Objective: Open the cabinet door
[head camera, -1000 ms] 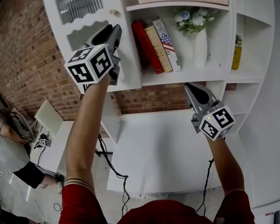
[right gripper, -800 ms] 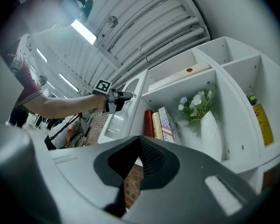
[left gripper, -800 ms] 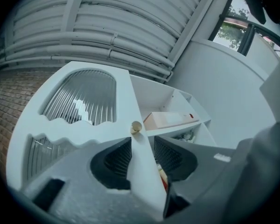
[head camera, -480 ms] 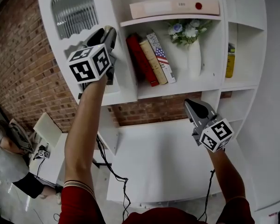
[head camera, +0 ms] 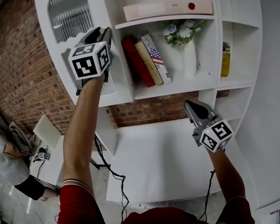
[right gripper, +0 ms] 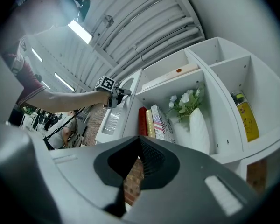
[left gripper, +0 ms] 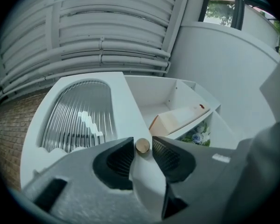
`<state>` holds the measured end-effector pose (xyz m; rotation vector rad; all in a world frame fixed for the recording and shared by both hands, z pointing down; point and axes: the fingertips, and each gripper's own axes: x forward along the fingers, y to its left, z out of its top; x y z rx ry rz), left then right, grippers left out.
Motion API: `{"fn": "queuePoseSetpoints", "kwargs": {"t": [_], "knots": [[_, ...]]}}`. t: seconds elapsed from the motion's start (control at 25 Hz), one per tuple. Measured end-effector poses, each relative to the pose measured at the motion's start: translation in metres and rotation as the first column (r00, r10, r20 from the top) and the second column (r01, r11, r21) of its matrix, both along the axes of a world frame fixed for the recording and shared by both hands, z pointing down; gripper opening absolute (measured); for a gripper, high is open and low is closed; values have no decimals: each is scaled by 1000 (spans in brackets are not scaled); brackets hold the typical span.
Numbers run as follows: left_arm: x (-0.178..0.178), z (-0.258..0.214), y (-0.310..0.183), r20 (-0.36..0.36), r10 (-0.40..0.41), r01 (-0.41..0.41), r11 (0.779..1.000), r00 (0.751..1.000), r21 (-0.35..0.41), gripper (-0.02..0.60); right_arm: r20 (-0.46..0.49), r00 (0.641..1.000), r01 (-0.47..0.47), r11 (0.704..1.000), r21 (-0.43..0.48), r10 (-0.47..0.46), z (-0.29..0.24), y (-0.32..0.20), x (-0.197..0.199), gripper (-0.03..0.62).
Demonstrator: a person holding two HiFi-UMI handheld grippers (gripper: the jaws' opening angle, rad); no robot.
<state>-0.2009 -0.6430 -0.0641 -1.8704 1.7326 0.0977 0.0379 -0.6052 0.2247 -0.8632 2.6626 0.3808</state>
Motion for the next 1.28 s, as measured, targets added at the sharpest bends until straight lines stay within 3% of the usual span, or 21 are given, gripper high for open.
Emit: {"fn": "queuePoseSetpoints", "kwargs": {"t": [0.12,0.52,0.88,1.12,1.28], "knots": [[-1,-1,0,-13,-16,16,1000,1000,6,83,8,1000,-3,1000,-5,3,2,1,6,12],[-1,-2,14,-47,35,-34,999,998,15,85,40,999,3,999,-31,-2,2,0,15,12],[2,-1,72,-43,177,-177,984,983,10,85,40,997,65,998,-20,-64,-4,18,-13,12],[-6,1,116,-8,213,-213,977,977,18,78,35,993,115,993,-14,-115,-5,33,-33,12],[-11,0,136,-27,229,-228,973,973,19,78,31,988,153,988,-17,-153,-4,40,-38,12]]}}
